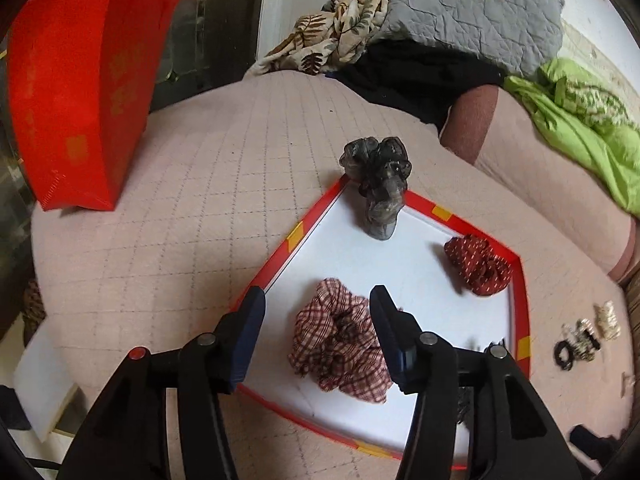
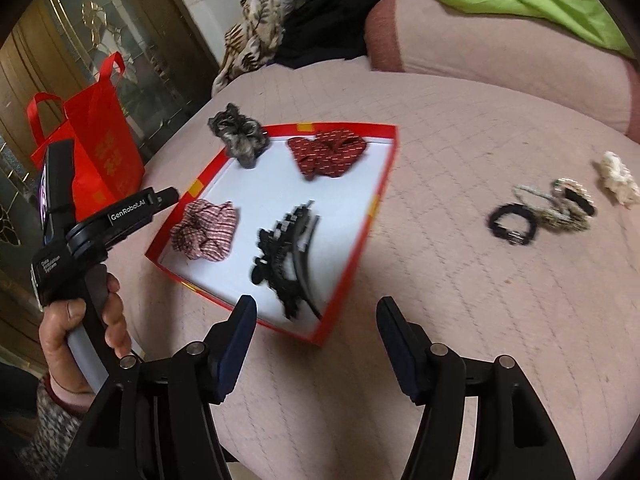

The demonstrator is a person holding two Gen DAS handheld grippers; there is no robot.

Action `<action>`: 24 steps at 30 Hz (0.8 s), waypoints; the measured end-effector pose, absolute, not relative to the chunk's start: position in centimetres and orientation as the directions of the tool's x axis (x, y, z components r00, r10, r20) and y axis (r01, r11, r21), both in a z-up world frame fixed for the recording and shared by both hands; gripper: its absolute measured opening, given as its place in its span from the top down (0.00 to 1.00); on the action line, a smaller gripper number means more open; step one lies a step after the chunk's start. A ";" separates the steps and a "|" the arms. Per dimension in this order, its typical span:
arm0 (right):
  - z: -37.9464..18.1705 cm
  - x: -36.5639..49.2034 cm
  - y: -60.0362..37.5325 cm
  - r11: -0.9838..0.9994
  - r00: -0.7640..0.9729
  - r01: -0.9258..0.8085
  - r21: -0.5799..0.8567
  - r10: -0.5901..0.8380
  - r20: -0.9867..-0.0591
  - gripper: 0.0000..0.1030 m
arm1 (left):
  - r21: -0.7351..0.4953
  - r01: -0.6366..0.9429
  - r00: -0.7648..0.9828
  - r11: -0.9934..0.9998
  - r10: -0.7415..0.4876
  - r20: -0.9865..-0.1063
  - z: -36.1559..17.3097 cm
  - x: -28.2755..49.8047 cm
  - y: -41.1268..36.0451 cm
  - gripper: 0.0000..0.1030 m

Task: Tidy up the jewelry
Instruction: 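Grasp pink plaid scrunchie with left tool while right tool grasps black claw clip, place both in tray, then move both tools back toward the remaining bracelets and hair ties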

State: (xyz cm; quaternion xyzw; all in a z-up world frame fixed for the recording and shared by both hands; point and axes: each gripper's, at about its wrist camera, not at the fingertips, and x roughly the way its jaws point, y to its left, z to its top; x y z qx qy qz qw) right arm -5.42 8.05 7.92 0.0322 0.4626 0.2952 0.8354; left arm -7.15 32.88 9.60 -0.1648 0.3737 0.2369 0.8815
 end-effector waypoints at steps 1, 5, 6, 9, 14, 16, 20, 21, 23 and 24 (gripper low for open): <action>7.9 -5.8 7.2 0.832 0.410 -0.452 0.321 0.513 -0.754 0.35 | -0.093 -0.542 0.597 0.835 0.304 -0.742 9.7 -7.3 32.4 0.48; 7.8 -6.5 4.2 0.866 0.450 -0.400 0.300 0.471 -0.759 0.35 | -0.088 -0.502 0.596 0.860 0.270 -0.756 10.5 -8.2 30.0 0.48; 7.7 -6.6 3.3 0.874 0.458 -0.384 0.298 0.461 -0.760 0.35 | -0.086 -0.479 0.603 0.873 0.256 -0.756 10.9 -8.5 29.0 0.48; 7.5 -6.7 1.0 0.890 0.472 -0.337 0.307 0.442 -0.763 0.35 | -0.062 -0.421 0.613 0.905 0.234 -0.755 11.9 -9.3 25.9 0.48; 7.7 -6.9 -2.0 0.902 0.506 -0.279 0.329 0.429 -0.749 0.35 | -0.059 -0.337 0.617 0.940 0.174 -0.768 12.9 -9.7 21.8 0.48; 8.0 -7.1 -2.9 0.907 0.526 -0.264 0.328 0.421 -0.739 0.35 | -0.033 -0.307 0.622 0.951 0.174 -0.763 13.3 -9.7 20.1 0.48; 8.2 -7.5 -4.1 0.912 0.548 -0.251 0.325 0.411 -0.728 0.35 | 0.015 -0.258 0.625 0.966 0.179 -0.760 13.6 -9.8 17.5 0.47; 8.2 -7.6 -4.5 0.913 0.554 -0.248 0.324 0.408 -0.726 0.35 | 0.020 -0.253 0.624 0.967 0.179 -0.760 13.7 -9.9 17.3 0.47; 8.1 -7.8 -5.3 0.914 0.560 -0.239 0.328 0.405 -0.723 0.35 | 0.029 -0.244 0.619 0.969 0.179 -0.765 13.6 -10.0 16.5 0.47; 8.1 -7.8 -5.7 0.914 0.561 -0.233 0.332 0.405 -0.722 0.35 | 0.032 -0.240 0.617 0.970 0.178 -0.766 13.6 -10.0 16.4 0.47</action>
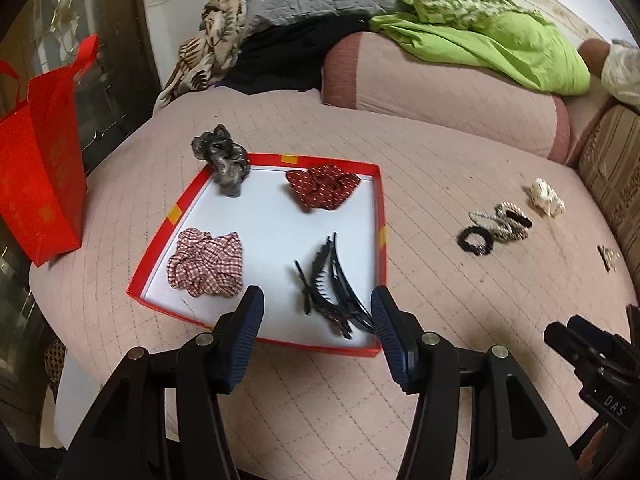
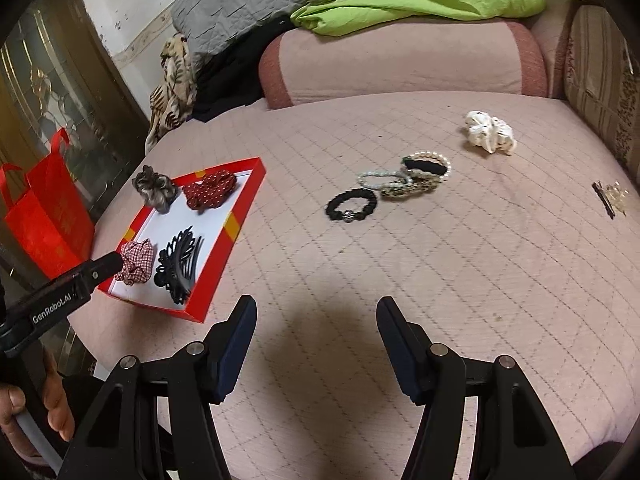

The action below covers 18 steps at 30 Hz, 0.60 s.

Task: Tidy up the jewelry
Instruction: 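Move both tools back toward the remaining bracelets and hair ties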

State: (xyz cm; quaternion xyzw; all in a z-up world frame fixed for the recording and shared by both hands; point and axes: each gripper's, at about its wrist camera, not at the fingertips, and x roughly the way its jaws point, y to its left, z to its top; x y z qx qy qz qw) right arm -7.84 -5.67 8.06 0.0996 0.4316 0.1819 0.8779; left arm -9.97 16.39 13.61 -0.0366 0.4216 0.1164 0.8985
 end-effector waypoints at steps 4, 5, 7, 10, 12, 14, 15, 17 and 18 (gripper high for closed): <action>7.7 -7.7 -7.2 0.913 0.565 -0.206 0.352 0.404 -0.719 0.35 | 0.054 -0.220 0.608 0.974 0.181 -0.773 13.4 -10.0 15.2 0.47; 7.7 -7.7 -7.5 0.913 0.567 -0.200 0.357 0.405 -0.717 0.35 | 0.057 -0.213 0.604 0.975 0.178 -0.777 13.3 -10.0 14.9 0.47; 7.6 -7.6 -8.0 0.912 0.570 -0.191 0.363 0.404 -0.715 0.35 | 0.061 -0.204 0.600 0.977 0.174 -0.781 13.1 -9.8 14.4 0.47; 7.5 -7.4 -8.8 0.910 0.574 -0.175 0.375 0.404 -0.712 0.35 | 0.075 -0.188 0.593 0.979 0.174 -0.786 12.9 -9.5 13.6 0.47; 7.3 -7.2 -9.4 0.909 0.575 -0.165 0.382 0.403 -0.712 0.35 | 0.084 -0.178 0.587 0.981 0.174 -0.791 12.7 -9.3 13.0 0.47; 7.1 -6.9 -9.9 0.908 0.576 -0.154 0.388 0.402 -0.712 0.35 | 0.088 -0.166 0.579 0.982 0.170 -0.797 12.4 -9.1 12.5 0.47; 6.9 -6.7 -10.3 0.908 0.577 -0.146 0.392 0.400 -0.712 0.35 | 0.089 -0.158 0.575 0.983 0.165 -0.801 12.3 -8.9 12.2 0.47; 6.6 -6.4 -10.9 0.908 0.578 -0.129 0.398 0.395 -0.714 0.35 | 0.082 -0.141 0.568 0.987 0.148 -0.810 12.0 -8.5 11.6 0.47; 6.4 -6.2 -11.4 0.908 0.577 -0.117 0.403 0.392 -0.716 0.35 | 0.077 -0.134 0.565 0.988 0.140 -0.813 11.9 -8.2 11.4 0.47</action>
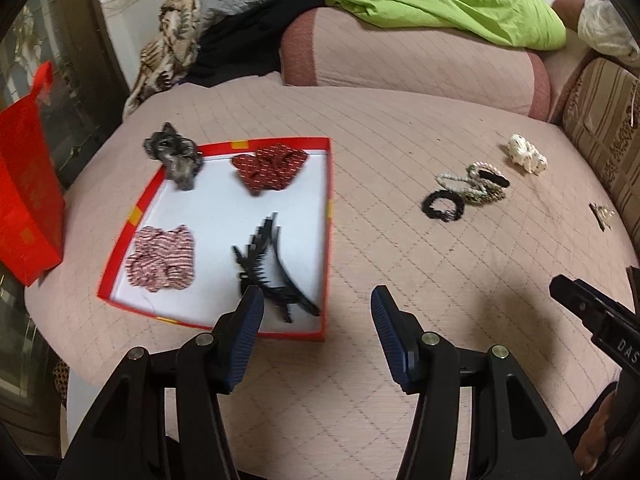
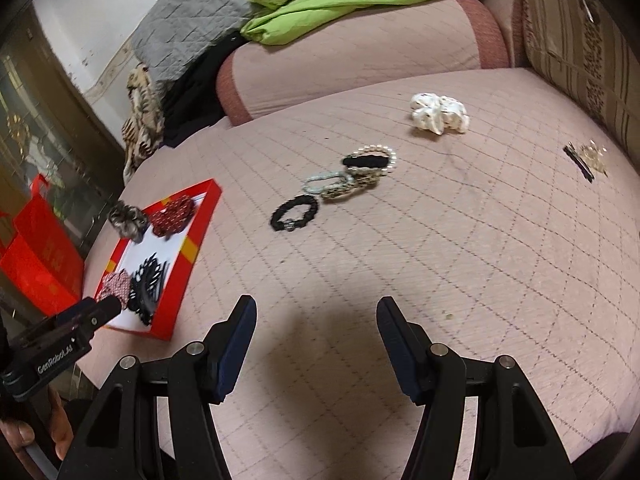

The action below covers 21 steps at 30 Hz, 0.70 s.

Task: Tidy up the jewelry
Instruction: 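Move both tools back toward the remaining bracelets and hair ties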

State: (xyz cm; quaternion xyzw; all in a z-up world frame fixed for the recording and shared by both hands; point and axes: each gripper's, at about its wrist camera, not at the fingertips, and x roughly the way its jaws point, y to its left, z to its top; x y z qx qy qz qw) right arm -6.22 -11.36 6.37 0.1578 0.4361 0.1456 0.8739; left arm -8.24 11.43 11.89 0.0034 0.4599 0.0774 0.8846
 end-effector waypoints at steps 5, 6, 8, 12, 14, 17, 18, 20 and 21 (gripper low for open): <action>5.9 -4.9 -12.9 0.918 0.581 -0.095 0.384 0.365 -0.728 0.35 | 0.032 -0.085 0.546 0.996 0.074 -0.835 10.8 -6.1 9.9 0.47; 5.8 -4.6 -13.1 0.922 0.582 -0.096 0.374 0.357 -0.731 0.35 | 0.024 -0.076 0.540 0.997 0.062 -0.839 10.4 -5.4 9.6 0.47; 5.6 -3.7 -13.6 0.932 0.580 -0.099 0.348 0.339 -0.741 0.35 | 0.004 -0.055 0.524 0.998 0.033 -0.851 9.6 -3.8 8.8 0.47; 4.8 -1.2 -14.9 0.949 0.572 -0.091 0.303 0.299 -0.764 0.35 | -0.039 -0.004 0.498 0.999 -0.032 -0.867 8.0 -0.5 7.0 0.47; 4.3 0.2 -15.6 0.949 0.567 -0.079 0.306 0.295 -0.769 0.35 | -0.041 0.017 0.494 0.999 -0.044 -0.868 7.4 1.2 6.1 0.47; 3.7 2.3 -16.5 0.941 0.560 -0.053 0.335 0.306 -0.770 0.35 | -0.051 0.050 0.478 0.997 -0.069 -0.876 5.8 4.2 4.9 0.48; 3.4 3.2 -16.9 0.934 0.555 -0.042 0.355 0.318 -0.769 0.35 | -0.060 0.051 0.474 0.997 -0.077 -0.877 5.4 4.9 4.8 0.52; 3.1 4.8 -17.2 0.923 0.556 -0.029 0.384 0.334 -0.761 0.40 | -0.075 0.052 0.466 0.996 -0.090 -0.880 4.7 6.4 4.6 0.56; 3.1 5.8 -17.2 0.920 0.558 -0.026 0.392 0.339 -0.758 0.46 | -0.078 0.048 0.462 0.996 -0.092 -0.882 4.3 7.1 4.7 0.58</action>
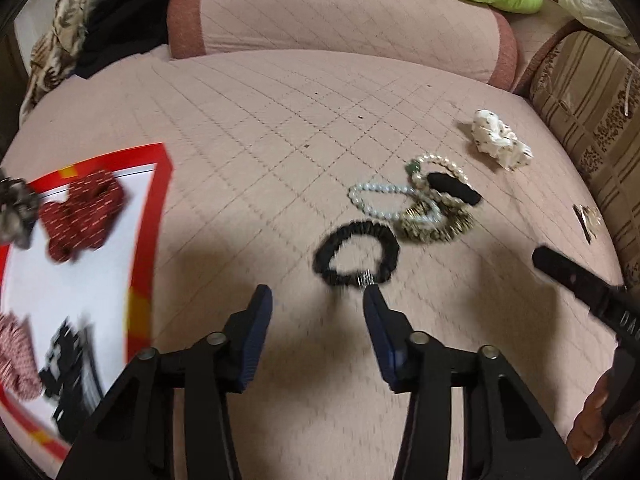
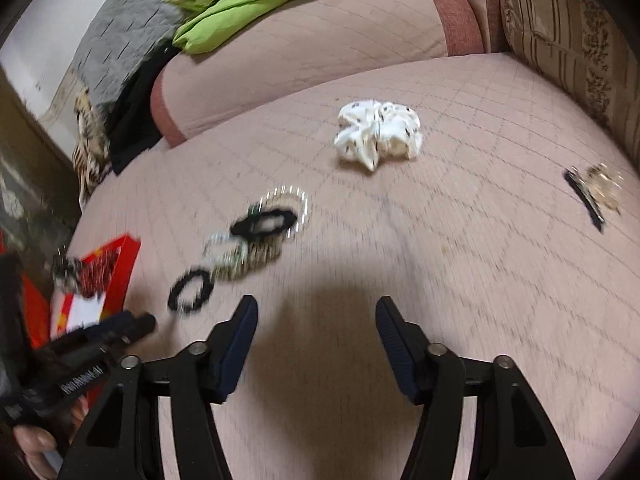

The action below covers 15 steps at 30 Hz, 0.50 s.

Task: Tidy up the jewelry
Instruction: 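Grasp black hair tie with left tool while right tool grasps pearl bracelet, place both in tray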

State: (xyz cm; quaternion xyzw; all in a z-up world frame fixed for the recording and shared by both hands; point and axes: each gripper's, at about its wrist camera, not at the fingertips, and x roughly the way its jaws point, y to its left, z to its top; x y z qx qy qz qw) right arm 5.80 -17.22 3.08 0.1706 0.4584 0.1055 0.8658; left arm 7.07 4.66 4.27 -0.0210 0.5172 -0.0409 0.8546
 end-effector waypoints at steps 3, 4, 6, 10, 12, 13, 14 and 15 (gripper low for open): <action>3.0 8.9 -16.5 0.920 0.556 -0.040 0.391 0.345 -0.756 0.53 | -0.105 0.041 0.454 0.994 -0.112 -0.884 3.4 8.5 4.9 0.60; 3.0 9.6 -16.3 0.922 0.555 -0.044 0.386 0.344 -0.758 0.55 | -0.113 0.041 0.451 0.993 -0.119 -0.884 3.1 8.8 5.0 0.61; 2.7 11.7 -15.4 0.928 0.546 -0.056 0.369 0.338 -0.766 0.59 | -0.129 0.045 0.447 0.991 -0.135 -0.884 2.7 9.4 5.1 0.62; 1.7 14.4 -14.3 0.942 0.529 -0.067 0.330 0.314 -0.789 0.67 | -0.132 0.064 0.458 0.989 -0.147 -0.877 2.2 9.7 5.0 0.62; 0.9 15.6 -13.6 0.951 0.516 -0.076 0.300 0.295 -0.804 0.68 | -0.123 0.076 0.465 0.989 -0.145 -0.873 2.0 9.8 4.6 0.62; 0.7 16.0 -13.2 0.954 0.510 -0.079 0.291 0.289 -0.810 0.68 | -0.117 0.081 0.469 0.990 -0.142 -0.872 1.9 9.9 4.5 0.62; 0.5 16.2 -12.9 0.957 0.515 -0.085 0.278 0.281 -0.810 0.68 | -0.109 0.085 0.473 0.990 -0.136 -0.870 1.8 9.9 4.3 0.62; 0.5 16.5 -12.6 0.960 0.520 -0.092 0.266 0.274 -0.809 0.68 | -0.099 0.088 0.478 0.991 -0.129 -0.869 1.7 10.0 4.1 0.62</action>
